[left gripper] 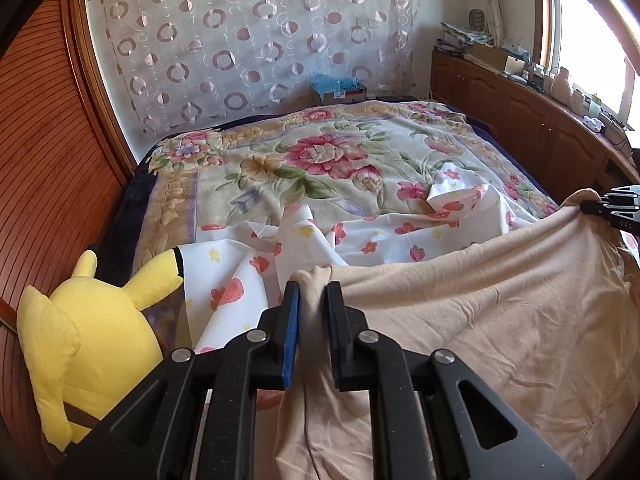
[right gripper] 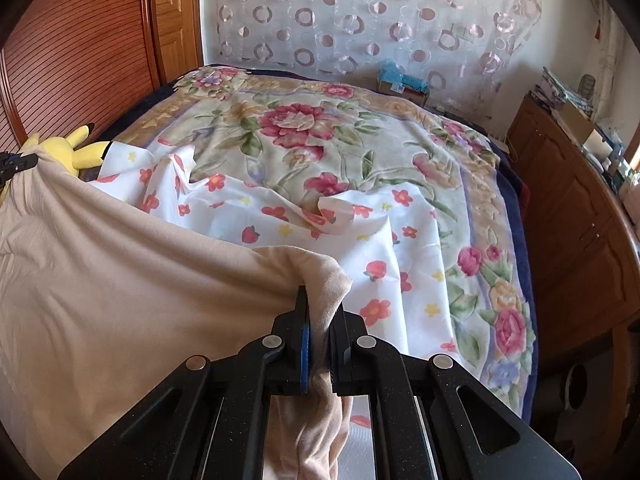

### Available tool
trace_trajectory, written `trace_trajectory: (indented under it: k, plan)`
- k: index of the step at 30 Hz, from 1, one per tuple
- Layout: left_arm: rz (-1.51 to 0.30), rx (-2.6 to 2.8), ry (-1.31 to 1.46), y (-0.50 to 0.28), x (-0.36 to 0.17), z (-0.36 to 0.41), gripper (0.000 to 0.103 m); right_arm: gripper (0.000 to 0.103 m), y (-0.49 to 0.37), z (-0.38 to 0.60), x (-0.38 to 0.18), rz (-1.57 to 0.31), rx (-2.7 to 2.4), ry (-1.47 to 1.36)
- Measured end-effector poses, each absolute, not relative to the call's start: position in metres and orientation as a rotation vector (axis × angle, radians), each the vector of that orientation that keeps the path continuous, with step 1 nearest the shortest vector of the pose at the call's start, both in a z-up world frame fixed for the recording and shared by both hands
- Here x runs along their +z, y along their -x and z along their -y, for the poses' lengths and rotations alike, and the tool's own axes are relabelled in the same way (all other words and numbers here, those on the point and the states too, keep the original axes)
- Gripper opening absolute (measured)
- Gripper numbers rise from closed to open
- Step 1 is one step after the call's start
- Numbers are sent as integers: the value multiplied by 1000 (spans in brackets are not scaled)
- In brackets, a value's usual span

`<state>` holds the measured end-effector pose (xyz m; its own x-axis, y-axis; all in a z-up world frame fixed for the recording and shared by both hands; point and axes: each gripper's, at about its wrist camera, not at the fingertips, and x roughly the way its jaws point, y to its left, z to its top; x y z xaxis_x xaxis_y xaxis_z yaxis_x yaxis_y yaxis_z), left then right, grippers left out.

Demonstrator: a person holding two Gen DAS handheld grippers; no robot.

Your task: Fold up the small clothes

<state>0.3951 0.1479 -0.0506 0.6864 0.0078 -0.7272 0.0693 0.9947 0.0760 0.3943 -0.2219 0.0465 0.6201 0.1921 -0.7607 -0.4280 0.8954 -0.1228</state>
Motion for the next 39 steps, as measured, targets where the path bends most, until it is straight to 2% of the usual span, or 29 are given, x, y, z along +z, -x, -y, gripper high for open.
trace_trajectory:
  k: [1,2,3,4,6,7,8,12,13,15,20,23,32,39]
  plan:
    - [-817,-39,-92,-393,-51,-150,17,7,-395,221,45,-837,360,305]
    - [-823,-40,-83,-389,-50,-152,26,7,-397,219,41,-844,359,302]
    - [-823,-41,-71,-385,-48,-155,31,7,-395,219,40,-848,358,299]
    - [-828,-53,-60,-380,-48,-158,41,7,-396,218,39,-850,360,295]
    - [-850,-74,-48,-368,-49,-160,55,7,-395,215,37,-853,365,287]
    - [-863,-77,-48,-361,-49,-161,69,7,-395,215,37,-854,367,284]
    - [-867,-80,-47,-354,-51,-161,75,6,-397,215,33,-855,365,283]
    - [-872,-73,-42,-320,-56,-165,76,7,-400,218,32,-850,365,258]
    - [-873,-65,-44,-313,-58,-166,76,11,-407,219,26,-849,368,250]
    - [-877,-52,-47,-302,-62,-166,76,14,-406,221,27,-840,349,259]
    - [-889,-42,-41,-291,-75,-166,76,43,-381,237,44,-741,340,226]
    - [-900,-41,-36,-290,-83,-167,76,50,-351,246,51,-723,365,213]
    - [-895,-40,-18,-288,-96,-170,77,50,-267,275,30,-810,353,163]
    - [-905,-46,9,-288,-96,-174,79,50,-246,279,17,-843,374,78]
